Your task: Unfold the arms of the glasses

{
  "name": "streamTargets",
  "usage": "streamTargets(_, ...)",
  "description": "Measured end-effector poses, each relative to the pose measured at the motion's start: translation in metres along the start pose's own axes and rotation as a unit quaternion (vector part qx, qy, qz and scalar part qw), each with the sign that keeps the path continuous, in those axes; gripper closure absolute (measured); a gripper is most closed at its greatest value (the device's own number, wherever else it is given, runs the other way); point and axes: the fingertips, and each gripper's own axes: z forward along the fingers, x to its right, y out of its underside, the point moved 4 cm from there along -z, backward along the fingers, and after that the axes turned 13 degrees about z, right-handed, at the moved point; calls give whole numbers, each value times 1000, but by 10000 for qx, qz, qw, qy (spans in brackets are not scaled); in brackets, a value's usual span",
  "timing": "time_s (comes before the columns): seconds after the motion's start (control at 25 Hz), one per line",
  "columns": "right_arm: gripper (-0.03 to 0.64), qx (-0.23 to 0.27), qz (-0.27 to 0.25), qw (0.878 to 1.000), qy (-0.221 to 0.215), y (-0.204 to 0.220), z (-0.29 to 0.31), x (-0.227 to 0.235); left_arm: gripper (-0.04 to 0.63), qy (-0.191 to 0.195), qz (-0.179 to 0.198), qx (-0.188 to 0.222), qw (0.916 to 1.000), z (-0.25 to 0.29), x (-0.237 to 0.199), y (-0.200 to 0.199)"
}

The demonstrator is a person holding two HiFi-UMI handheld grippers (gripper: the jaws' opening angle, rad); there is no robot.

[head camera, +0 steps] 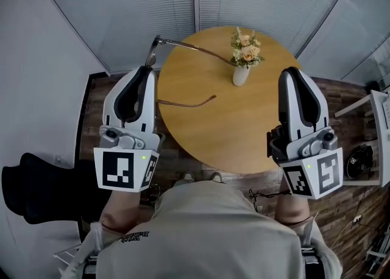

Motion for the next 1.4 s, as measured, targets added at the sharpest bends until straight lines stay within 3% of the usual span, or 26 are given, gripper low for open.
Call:
streamTargets(0.56, 569, -914, 341, 9952, 62, 67, -22, -1, 549, 248, -93, -597, 9979, -25, 22, 42)
streamTargets(0.72, 574, -1155, 666, 9910, 101, 84, -27, 3, 549, 239, -196, -782, 9965, -30, 28, 58)
streamTargets(1.4, 574, -1501, 795, 9855, 51, 107, -19, 8, 549, 423, -326, -965, 9939, -21, 38, 75)
